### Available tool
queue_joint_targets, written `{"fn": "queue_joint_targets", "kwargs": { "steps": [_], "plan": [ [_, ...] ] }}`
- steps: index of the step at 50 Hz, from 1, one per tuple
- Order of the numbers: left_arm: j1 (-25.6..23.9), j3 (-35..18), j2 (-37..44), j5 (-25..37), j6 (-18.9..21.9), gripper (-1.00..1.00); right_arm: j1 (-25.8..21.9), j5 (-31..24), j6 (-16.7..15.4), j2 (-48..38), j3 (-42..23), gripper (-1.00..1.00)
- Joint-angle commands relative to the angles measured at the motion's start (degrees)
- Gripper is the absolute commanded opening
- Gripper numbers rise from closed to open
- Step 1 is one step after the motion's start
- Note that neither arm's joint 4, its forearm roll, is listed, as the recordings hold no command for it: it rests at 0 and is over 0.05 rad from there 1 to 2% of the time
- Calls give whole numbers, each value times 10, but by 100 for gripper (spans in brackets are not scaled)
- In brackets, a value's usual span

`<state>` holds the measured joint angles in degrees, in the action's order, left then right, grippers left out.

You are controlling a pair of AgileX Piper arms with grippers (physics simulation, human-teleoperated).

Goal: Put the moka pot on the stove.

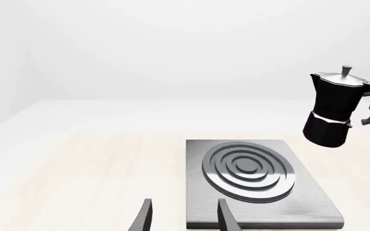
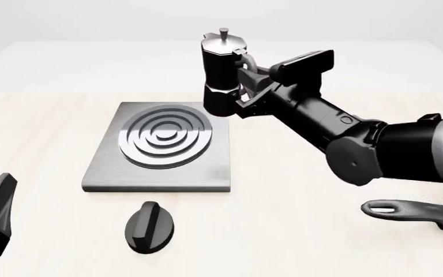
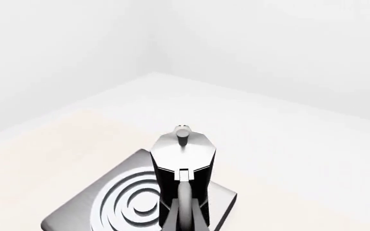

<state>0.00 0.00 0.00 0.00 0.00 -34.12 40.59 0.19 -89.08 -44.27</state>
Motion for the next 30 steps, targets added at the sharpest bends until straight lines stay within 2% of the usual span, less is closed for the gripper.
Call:
{"fn": "queue_joint_targets", "kwargs": {
  "steps": [1, 30],
  "plan": [
    [0, 0, 0, 0, 0, 100, -9, 11, 5, -23, -29, -100],
    [0, 0, 0, 0, 0, 100, -34, 27, 18, -102, -100, -100]
  ]
}}
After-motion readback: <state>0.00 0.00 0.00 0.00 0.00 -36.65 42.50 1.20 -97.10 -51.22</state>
